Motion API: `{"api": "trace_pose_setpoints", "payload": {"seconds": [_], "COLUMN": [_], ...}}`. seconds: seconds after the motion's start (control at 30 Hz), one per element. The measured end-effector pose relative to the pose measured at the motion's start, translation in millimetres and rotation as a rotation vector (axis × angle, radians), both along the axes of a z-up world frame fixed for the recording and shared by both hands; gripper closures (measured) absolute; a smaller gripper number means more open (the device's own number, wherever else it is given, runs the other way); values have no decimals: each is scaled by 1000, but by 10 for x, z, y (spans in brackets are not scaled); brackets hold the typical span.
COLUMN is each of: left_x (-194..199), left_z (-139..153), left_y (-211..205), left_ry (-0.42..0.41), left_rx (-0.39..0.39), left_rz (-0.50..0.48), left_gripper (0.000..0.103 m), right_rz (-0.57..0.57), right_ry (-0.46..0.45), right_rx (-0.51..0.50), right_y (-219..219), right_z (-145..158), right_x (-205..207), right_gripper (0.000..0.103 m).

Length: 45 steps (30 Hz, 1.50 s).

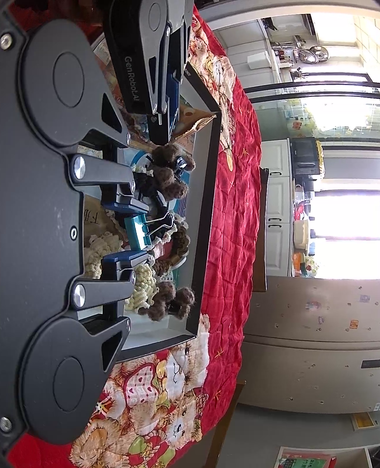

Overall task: Organize objects
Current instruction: 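Lower both clips into the box and open both grippers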

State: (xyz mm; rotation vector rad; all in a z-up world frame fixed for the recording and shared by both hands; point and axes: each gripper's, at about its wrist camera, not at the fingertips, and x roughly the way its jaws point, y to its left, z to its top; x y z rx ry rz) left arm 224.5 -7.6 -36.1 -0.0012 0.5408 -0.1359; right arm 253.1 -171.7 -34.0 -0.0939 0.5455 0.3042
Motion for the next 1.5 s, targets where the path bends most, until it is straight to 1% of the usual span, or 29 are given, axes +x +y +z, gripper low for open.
{"api": "trace_pose_setpoints", "payload": {"seconds": [0.03,0.17,0.2,0.27,0.43,0.5,0.67,0.83,0.87,1.0,1.3,1.5], "left_x": [-1,-7,-14,-18,-23,-32,-54,-97,-111,-170,-250,-316], "left_z": [-2,1,4,11,14,16,28,60,72,122,218,270], "left_y": [-2,-14,-17,-21,-35,-40,-49,-69,-75,-88,-45,37], "left_ry": [0,2,0,0,1,-1,-6,-16,-21,-48,-76,-85], "left_rx": [3,13,15,16,23,26,27,27,27,38,32,26], "left_rz": [-1,5,6,4,4,4,-2,-6,-4,17,53,88], "left_gripper": [74,60,60,53,50,48,43,33,30,23,17,13], "right_rz": [2,4,5,5,2,1,-5,-2,-2,-8,-13,-25], "right_ry": [2,1,1,1,0,-1,0,-8,-10,-14,-50,-54], "right_rx": [-2,-8,-8,-8,-7,-8,-3,8,9,17,31,34], "right_y": [3,13,14,16,13,9,-10,-27,-26,-39,-77,-109], "right_z": [-6,-13,-13,-14,-18,-17,-20,3,9,36,184,270], "right_x": [4,7,6,7,7,6,13,-7,-13,-30,-143,-214], "right_gripper": [77,77,77,77,76,72,68,66,66,66,60,56]}}
